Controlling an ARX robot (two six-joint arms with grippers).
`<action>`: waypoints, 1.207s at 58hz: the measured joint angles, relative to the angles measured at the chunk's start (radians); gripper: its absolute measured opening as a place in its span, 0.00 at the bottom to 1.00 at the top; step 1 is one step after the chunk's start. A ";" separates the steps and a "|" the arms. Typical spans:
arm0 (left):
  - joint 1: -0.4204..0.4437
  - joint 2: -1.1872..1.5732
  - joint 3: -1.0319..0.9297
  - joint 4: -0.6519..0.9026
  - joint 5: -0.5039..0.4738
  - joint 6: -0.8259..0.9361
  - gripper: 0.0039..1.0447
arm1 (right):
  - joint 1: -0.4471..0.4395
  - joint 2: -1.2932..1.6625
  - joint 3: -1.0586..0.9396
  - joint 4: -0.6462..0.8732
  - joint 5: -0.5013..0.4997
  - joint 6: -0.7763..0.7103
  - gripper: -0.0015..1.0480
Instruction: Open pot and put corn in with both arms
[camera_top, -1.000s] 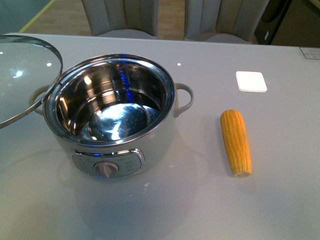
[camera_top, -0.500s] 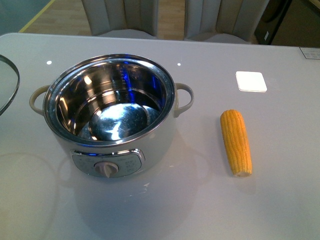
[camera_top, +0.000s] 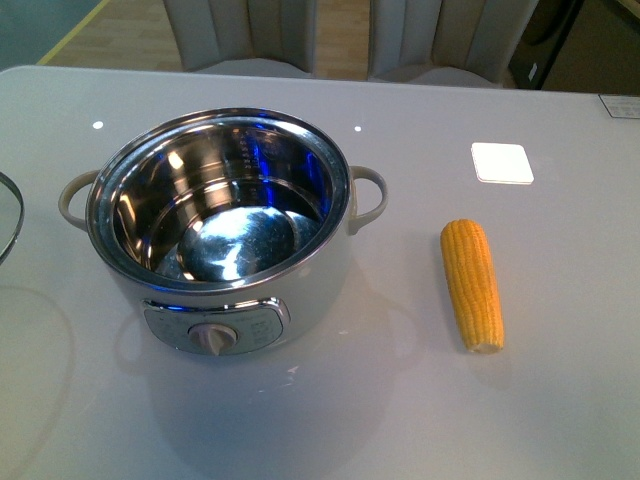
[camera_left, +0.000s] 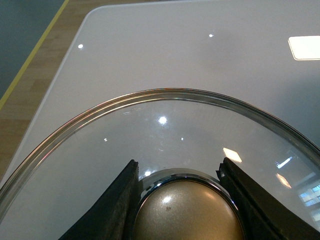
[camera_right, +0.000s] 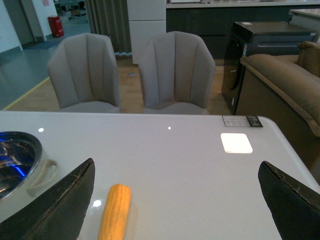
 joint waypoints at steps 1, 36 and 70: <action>0.001 0.003 0.002 0.002 0.001 0.000 0.41 | 0.000 0.000 0.000 0.000 0.000 0.000 0.92; 0.047 0.331 0.194 0.113 0.077 0.012 0.41 | 0.000 0.000 0.000 0.000 0.000 0.000 0.92; 0.038 0.496 0.312 0.177 0.134 0.011 0.41 | 0.000 0.000 0.000 0.000 0.000 0.000 0.92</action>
